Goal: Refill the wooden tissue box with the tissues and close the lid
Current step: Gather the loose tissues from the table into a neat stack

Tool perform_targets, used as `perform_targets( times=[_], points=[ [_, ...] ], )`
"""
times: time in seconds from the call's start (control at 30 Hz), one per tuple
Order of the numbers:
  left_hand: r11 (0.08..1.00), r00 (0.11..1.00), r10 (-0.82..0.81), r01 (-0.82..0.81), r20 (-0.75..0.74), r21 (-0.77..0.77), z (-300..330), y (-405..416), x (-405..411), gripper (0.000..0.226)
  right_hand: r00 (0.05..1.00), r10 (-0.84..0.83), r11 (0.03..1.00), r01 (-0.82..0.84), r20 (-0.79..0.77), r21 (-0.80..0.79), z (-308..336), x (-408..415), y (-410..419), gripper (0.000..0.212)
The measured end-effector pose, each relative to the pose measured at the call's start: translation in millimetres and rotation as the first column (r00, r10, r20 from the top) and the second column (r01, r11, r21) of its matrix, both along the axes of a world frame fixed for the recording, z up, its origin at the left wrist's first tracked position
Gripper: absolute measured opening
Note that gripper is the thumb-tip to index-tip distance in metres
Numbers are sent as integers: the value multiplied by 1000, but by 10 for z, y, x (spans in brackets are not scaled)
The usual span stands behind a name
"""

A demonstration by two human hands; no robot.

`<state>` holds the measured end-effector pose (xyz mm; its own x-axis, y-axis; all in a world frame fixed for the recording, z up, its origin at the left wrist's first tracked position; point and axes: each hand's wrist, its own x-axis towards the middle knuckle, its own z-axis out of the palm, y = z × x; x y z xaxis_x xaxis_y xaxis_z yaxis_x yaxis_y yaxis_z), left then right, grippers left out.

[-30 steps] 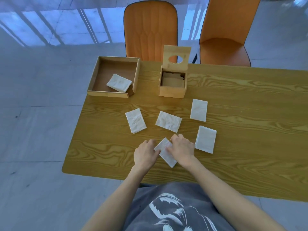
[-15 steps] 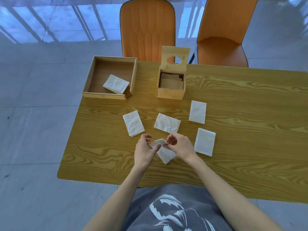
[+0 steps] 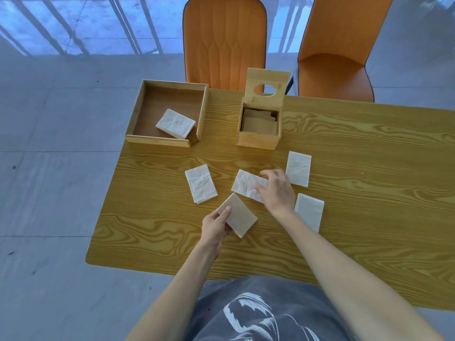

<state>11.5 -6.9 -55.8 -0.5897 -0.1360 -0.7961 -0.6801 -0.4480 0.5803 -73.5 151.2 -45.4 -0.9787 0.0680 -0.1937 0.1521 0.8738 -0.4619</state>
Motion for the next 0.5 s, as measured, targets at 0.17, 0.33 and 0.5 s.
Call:
perform_targets(
  times=[0.17,0.33,0.5],
  points=[
    [999,999,35,-35,20,15,-41,3,6,22,987,34,980,-64,159,187,-8,-199,-32,48],
    [998,998,51,-52,41,29,-51,2,-4,25,978,-9,990,-20,209,139,25,-213,-28,32],
    [997,997,54,-57,56,49,-61,9,-13,20,966,-59,978,106,251,-179,-23,-113,145,27]
  ],
)
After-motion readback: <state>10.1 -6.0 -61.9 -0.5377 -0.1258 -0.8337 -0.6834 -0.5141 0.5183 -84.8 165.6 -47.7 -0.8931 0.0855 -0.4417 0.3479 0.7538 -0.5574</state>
